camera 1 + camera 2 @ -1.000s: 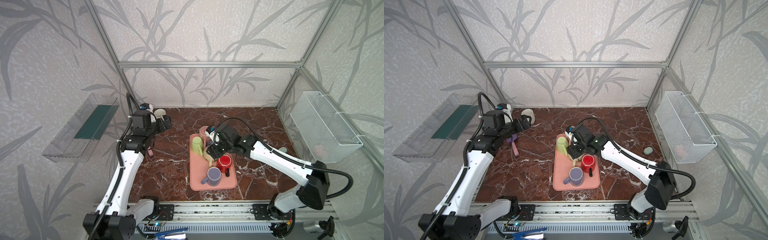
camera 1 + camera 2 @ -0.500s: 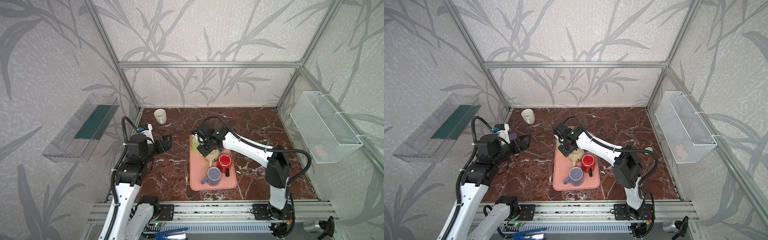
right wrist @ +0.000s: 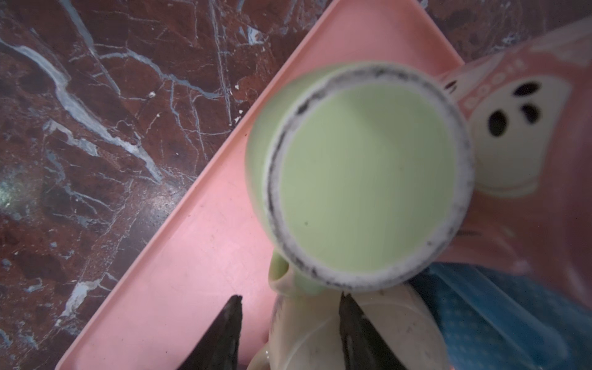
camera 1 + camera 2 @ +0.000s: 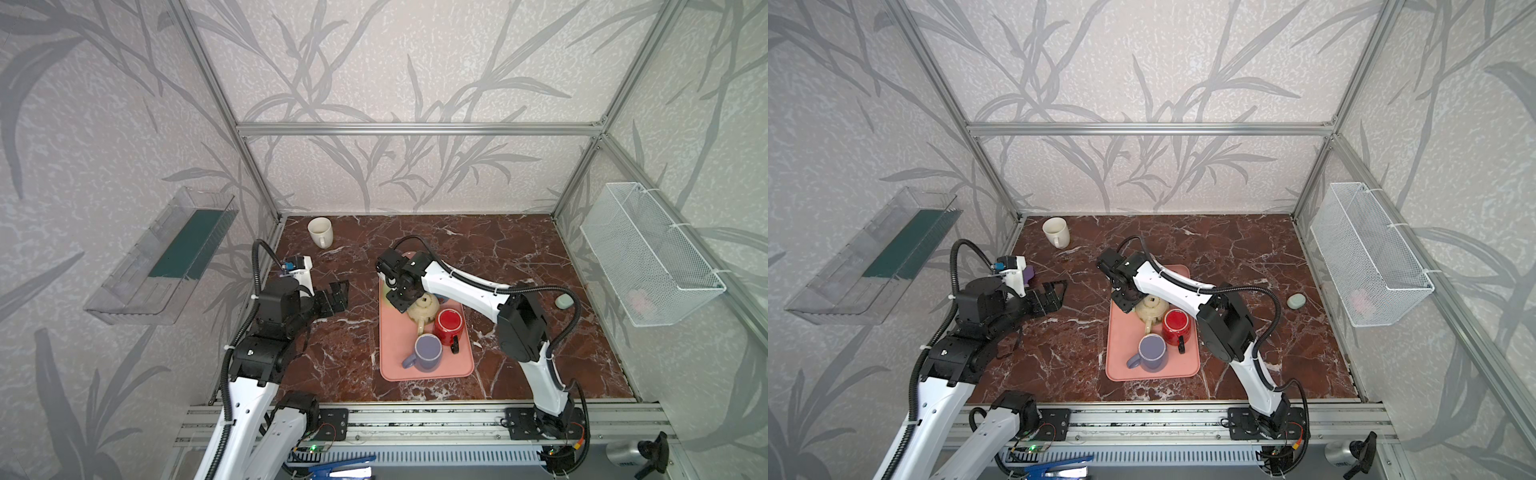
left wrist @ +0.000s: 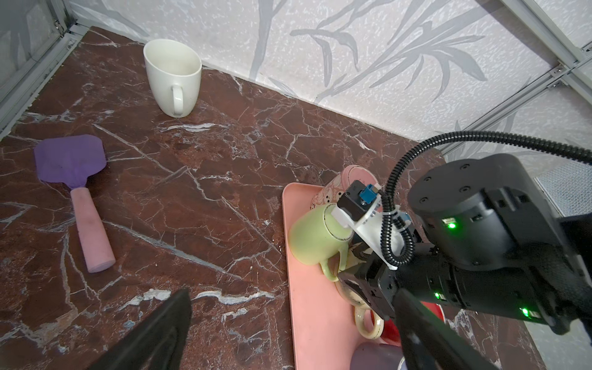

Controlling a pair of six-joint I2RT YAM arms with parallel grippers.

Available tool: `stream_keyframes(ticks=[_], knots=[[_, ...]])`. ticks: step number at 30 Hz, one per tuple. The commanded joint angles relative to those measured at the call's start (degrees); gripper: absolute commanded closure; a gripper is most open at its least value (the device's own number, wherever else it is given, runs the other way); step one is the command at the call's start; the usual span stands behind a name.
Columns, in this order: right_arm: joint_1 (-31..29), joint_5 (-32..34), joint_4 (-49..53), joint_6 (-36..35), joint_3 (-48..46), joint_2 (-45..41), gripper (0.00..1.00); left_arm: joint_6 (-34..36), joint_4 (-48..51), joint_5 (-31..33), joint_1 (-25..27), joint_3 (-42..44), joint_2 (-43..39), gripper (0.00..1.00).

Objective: Turn the mug right side up
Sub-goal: 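Lower the right gripper onto the upside-down light green mug's base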

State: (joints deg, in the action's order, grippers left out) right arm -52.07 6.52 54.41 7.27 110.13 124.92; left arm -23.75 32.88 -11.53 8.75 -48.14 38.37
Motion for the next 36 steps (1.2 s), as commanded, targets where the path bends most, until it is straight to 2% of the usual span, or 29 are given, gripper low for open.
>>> stream_keyframes(ticks=[1,9,12,17,21,28,36], knots=[[-0.22,1.21,2.34,0.72,2.76,2.4,0.53,1.35,1.69,1.5,0.61,-0.14,-0.4,0.03],[-0.2,1.91,3.06,1.54,5.88,5.92,0.6,1.6,2.1,1.95,1.17,-0.25,-0.36,0.04],[-0.22,2.24,3.03,1.7,6.48,6.64,0.67,1.6,2.1,1.87,1.27,-0.2,-0.23,0.04],[0.11,3.47,3.07,2.33,6.86,7.44,0.71,1.6,1.89,1.33,1.44,-0.11,-0.05,0.04],[0.09,3.98,2.88,2.37,6.77,7.59,0.79,1.64,1.92,1.33,1.44,-0.06,0.01,0.04],[0.17,3.37,2.7,2.53,6.77,7.54,1.0,1.69,1.91,1.38,1.44,-0.01,0.12,0.04],[0.21,1.57,1.12,2.73,5.58,5.19,1.0,1.86,1.98,1.6,1.44,-0.01,0.21,0.04]])
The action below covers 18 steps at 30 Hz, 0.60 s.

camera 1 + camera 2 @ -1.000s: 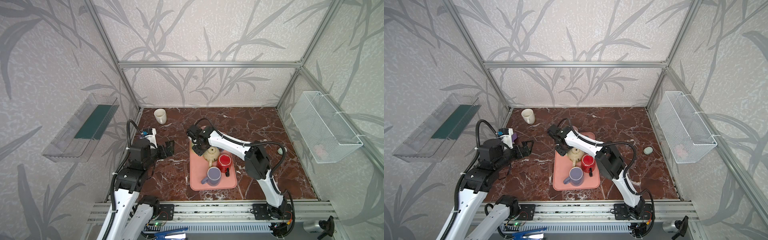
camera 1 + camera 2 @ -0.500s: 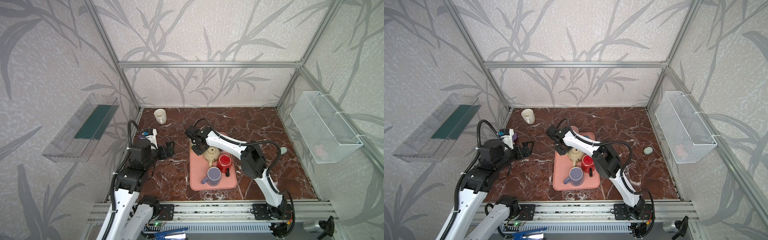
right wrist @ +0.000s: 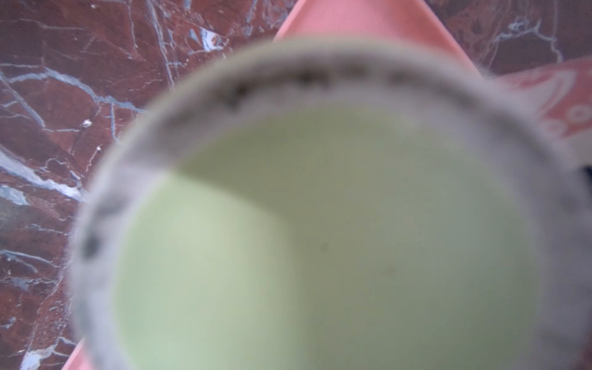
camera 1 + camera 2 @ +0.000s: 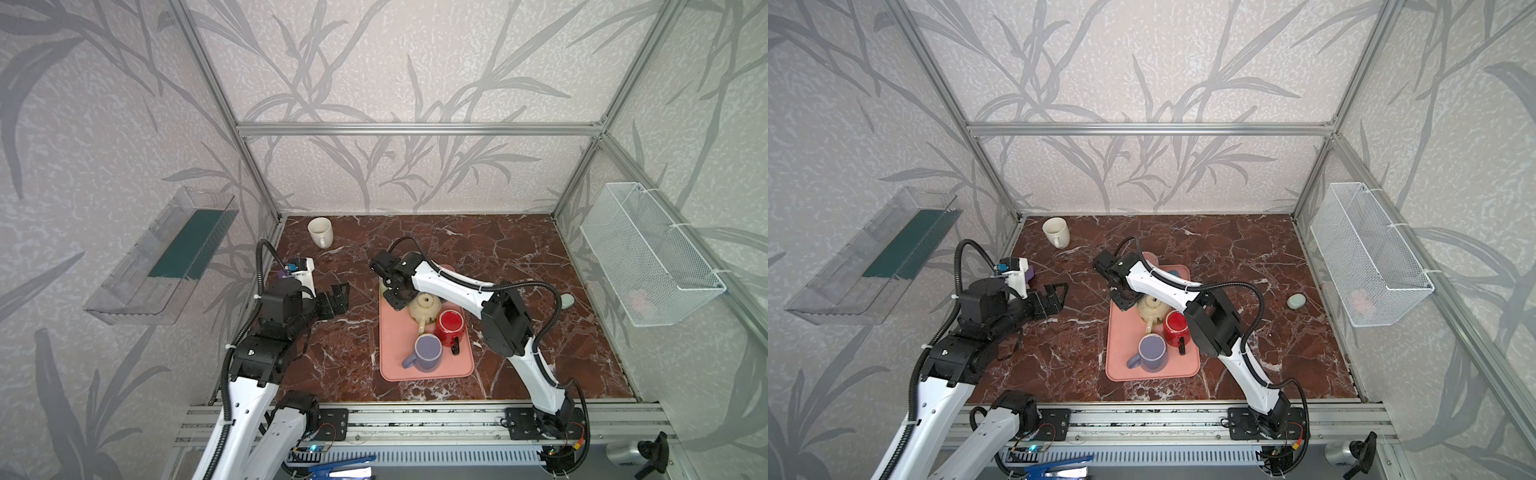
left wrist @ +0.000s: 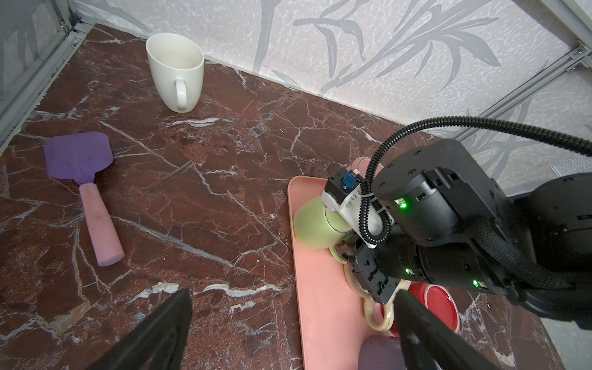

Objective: Turn the mug right side up
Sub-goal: 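Lower the right gripper onto the upside-down light green mug's base, then close the right gripper on the green mug and lift it off the tray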

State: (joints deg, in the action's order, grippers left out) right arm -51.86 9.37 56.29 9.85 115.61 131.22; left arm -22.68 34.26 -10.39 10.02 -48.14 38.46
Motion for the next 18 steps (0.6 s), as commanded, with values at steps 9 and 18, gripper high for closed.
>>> stream_keyframes(ticks=[9,18], knots=[[0.38,-4.84,-4.82,0.78,-3.53,-6.62,1.0,0.79,0.54,0.81,0.09,0.18,0.21,0.04],[1.36,-8.81,-9.43,1.8,-8.54,-12.22,1.0,0.7,0.35,0.88,0.09,0.41,0.47,0.04]])
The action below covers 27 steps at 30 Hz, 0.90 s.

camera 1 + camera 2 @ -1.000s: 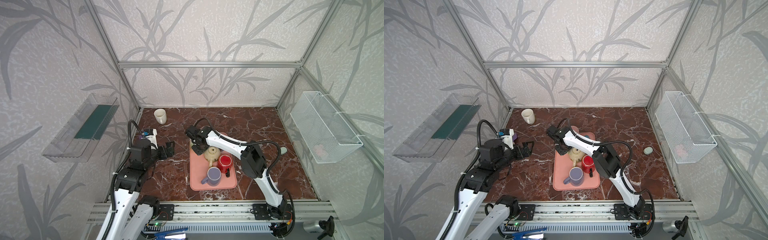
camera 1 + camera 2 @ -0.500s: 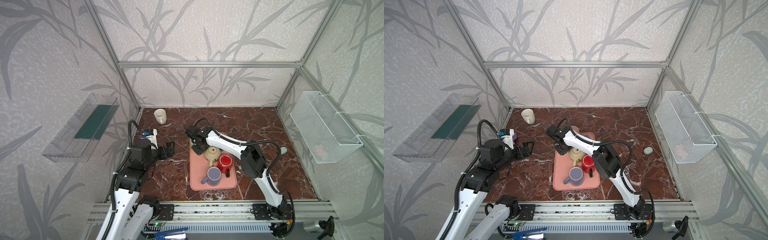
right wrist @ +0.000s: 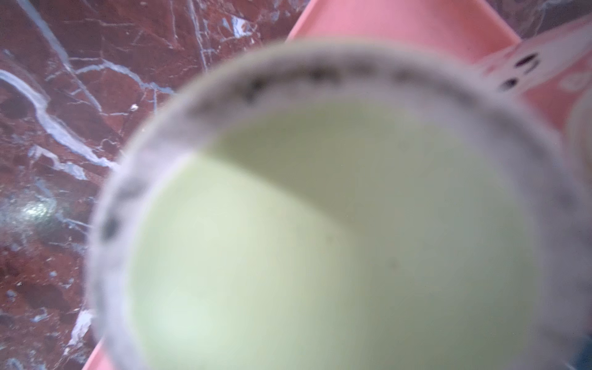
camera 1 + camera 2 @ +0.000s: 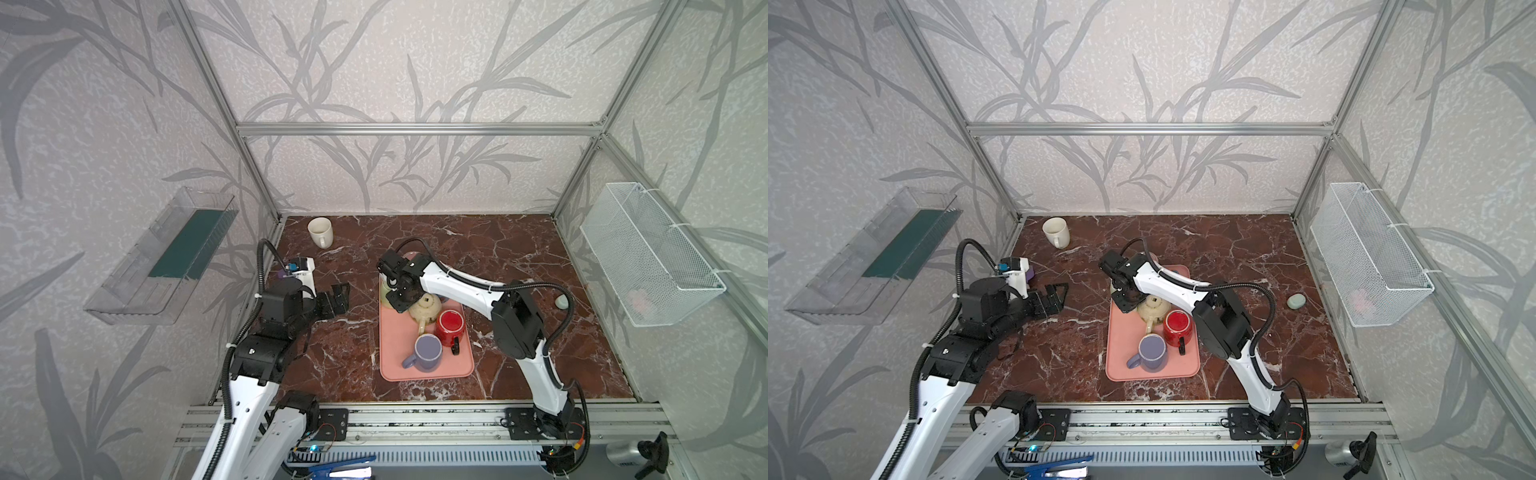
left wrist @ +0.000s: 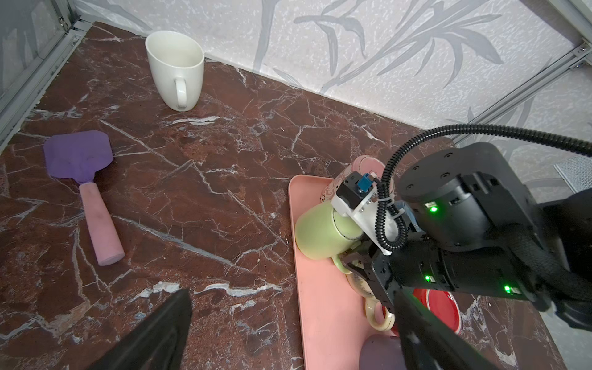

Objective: Turn the mug right side up
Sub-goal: 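Close the right gripper on the green mug and lift it off the tray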

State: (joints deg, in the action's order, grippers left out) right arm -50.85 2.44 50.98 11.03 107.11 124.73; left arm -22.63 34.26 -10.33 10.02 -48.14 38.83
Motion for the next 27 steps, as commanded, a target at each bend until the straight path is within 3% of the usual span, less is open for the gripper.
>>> stream_keyframes(ticks=[1,13,27], knots=[[0.39,-2.16,-4.52,0.68,-0.47,-6.25,1.0,0.58,0.27,0.81,0.08,0.35,0.11,0.04],[2.67,-10.09,-12.31,2.48,-9.58,-15.26,1.0,0.57,-0.1,1.09,0.01,0.75,0.26,0.04],[8.47,-21.93,-32.01,4.55,-33.8,-36.68,1.0,-1.6,-2.4,-1.91,0.09,1.51,2.38,0.04]])
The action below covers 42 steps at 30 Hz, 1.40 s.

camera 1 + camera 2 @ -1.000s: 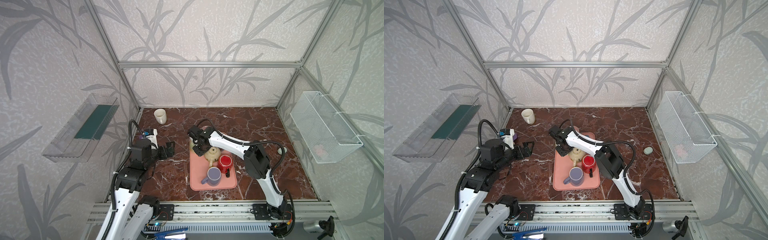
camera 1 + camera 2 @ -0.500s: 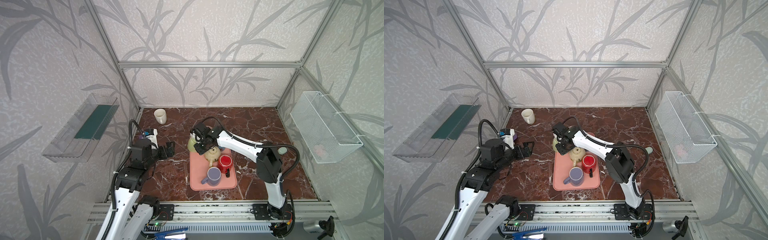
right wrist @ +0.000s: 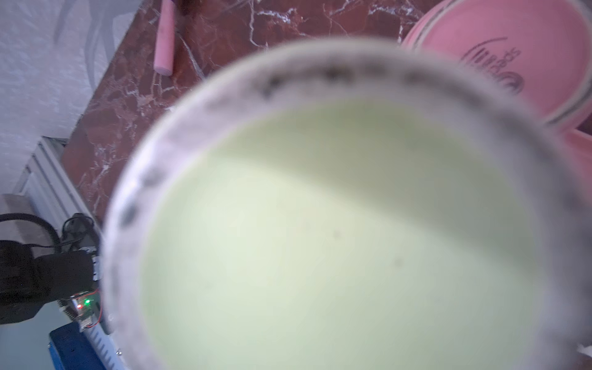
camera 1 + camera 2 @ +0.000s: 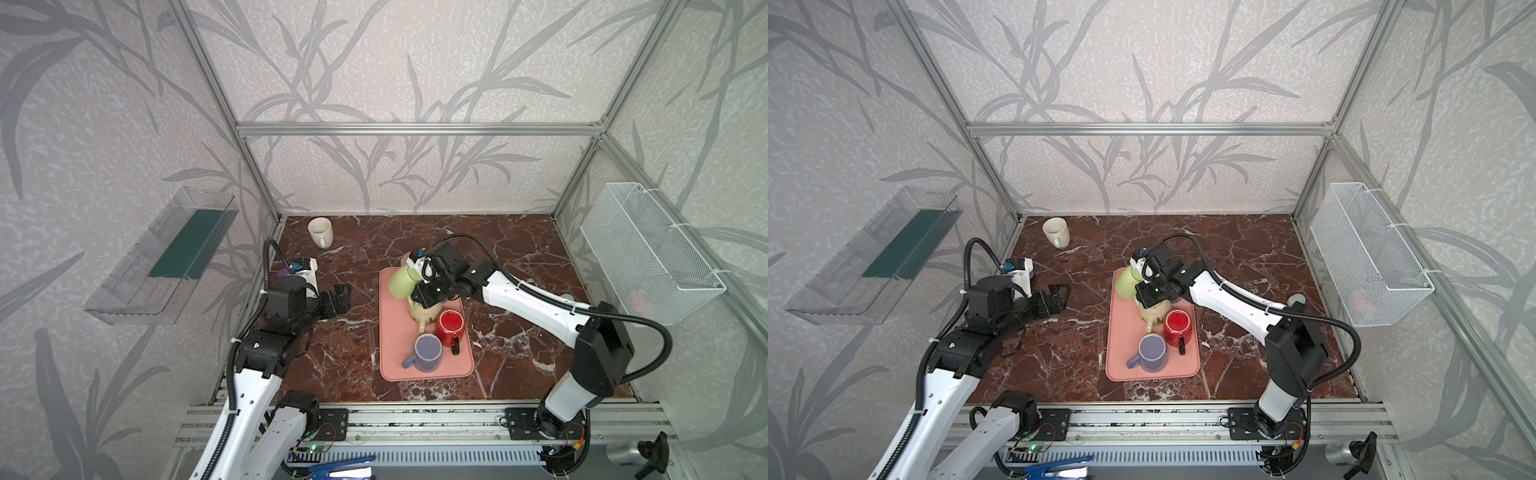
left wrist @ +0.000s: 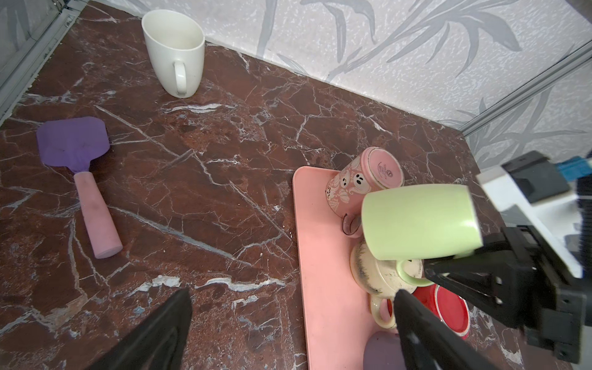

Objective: Turn the mug right side up
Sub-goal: 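Close the right gripper on the green mug and lift it off the tray, then raise the green mug sideways with the right gripper while the left gripper approaches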

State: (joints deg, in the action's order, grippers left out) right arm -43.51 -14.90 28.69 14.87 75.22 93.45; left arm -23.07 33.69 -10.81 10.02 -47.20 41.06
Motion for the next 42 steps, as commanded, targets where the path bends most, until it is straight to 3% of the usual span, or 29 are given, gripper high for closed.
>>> stream_keyframes(ticks=[1,5,12,19,24,31,40,42], knots=[[1.59,-5.45,-10.55,0.92,-3.13,-6.65,1.0,-1.87,-2.62,-2.2,0.09,0.92,0.14,0.04],[3.81,-9.02,-13.53,1.81,-7.66,-11.93,1.0,-7.22,-9.26,-8.15,0.17,4.03,-0.01,0.04],[8.35,-16.2,-20.88,5.14,-15.49,-21.41,1.0,-19.72,-32.82,-21.34,0.26,15.54,1.02,0.05],[13.02,-23.62,-30.09,11.34,-21.21,-27.45,1.0,-29.88,-54.75,-28.41,1.38,21.99,3.77,0.07],[15.04,-27.97,-37.49,16.38,-22.84,-28.28,1.0,-35.88,-68.77,-31.69,2.85,24.88,7.35,0.1],[15.57,-32.36,-48.06,24.44,-21.33,-24.58,1.0,-39.34,-80.74,-32.79,7.54,23.86,13.31,0.2],[15.54,-34.53,-50.94,25.95,-19.02,-21.32,1.0,-42.31,-90.88,-32.85,10.92,20.35,21.57,0.21],[15.49,-35.0,-51.67,26.15,-18.97,-20.99,1.0,-43.26,-92.99,-33.2,11.52,19.12,23.53,0.26]])
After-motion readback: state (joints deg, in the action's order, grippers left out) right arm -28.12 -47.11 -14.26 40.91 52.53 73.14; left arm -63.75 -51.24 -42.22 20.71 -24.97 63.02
